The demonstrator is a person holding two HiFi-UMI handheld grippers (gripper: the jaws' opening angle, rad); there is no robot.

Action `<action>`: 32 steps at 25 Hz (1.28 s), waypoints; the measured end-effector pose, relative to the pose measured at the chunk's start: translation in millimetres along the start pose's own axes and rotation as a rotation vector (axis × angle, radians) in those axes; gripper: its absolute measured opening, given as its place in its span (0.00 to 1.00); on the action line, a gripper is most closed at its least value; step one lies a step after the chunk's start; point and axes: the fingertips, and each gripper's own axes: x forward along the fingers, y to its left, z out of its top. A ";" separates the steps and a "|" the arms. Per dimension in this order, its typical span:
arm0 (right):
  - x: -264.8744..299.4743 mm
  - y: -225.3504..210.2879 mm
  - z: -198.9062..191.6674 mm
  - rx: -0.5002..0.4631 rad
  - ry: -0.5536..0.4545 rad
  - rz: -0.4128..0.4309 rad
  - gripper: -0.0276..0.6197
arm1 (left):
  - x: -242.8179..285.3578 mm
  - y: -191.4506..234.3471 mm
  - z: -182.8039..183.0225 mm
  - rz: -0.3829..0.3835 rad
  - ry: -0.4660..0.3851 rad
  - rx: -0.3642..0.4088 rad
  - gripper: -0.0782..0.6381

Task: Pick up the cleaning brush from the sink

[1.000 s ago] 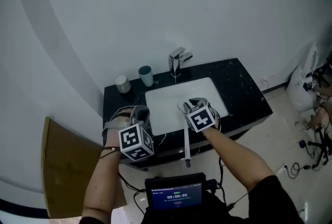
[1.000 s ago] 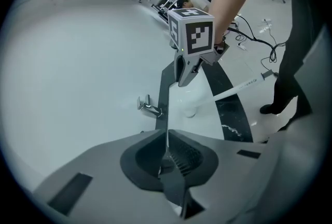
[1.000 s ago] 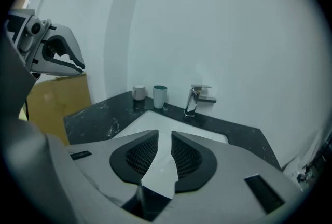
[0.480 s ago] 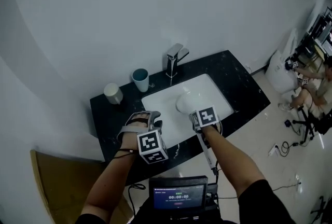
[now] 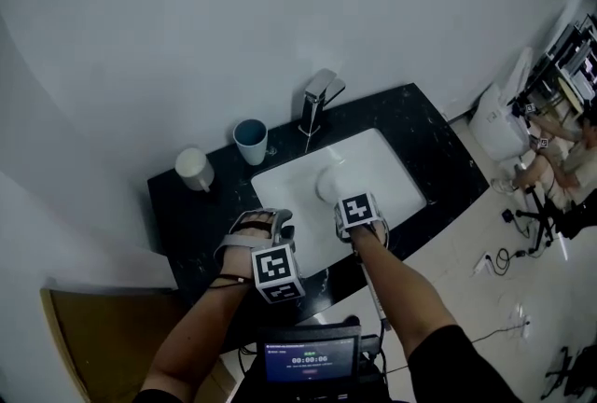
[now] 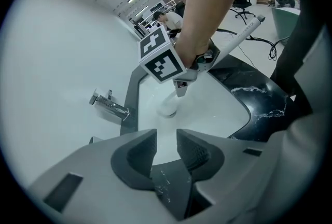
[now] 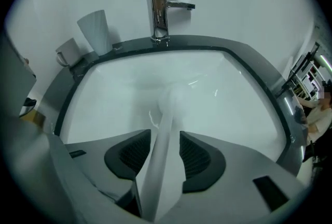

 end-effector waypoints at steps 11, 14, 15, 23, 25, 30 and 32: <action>12.3 -1.5 0.7 -0.007 0.052 -0.025 0.16 | 6.7 -6.1 -8.5 -0.034 0.010 -0.014 0.30; 10.4 -3.3 -0.3 -0.022 0.051 -0.032 0.16 | 7.8 -7.4 -5.0 -0.030 0.011 -0.009 0.30; 10.4 -3.0 0.1 -0.015 0.042 -0.023 0.16 | 7.5 -6.5 -3.6 -0.027 0.005 -0.019 0.30; -48.7 -13.4 -2.8 0.042 -0.072 0.140 0.15 | -40.7 19.0 22.4 0.031 -0.126 -0.385 0.18; -78.6 -17.0 -0.6 -0.013 -0.147 0.194 0.15 | -59.1 22.8 33.9 0.054 -0.156 -0.495 0.17; -144.7 -47.8 -20.8 -0.153 -0.341 0.312 0.15 | -91.8 3.8 86.1 0.097 -0.223 -0.736 0.13; -171.1 -70.6 -36.5 -0.186 -0.417 0.366 0.15 | -100.6 -10.1 121.3 0.160 -0.247 -0.818 0.13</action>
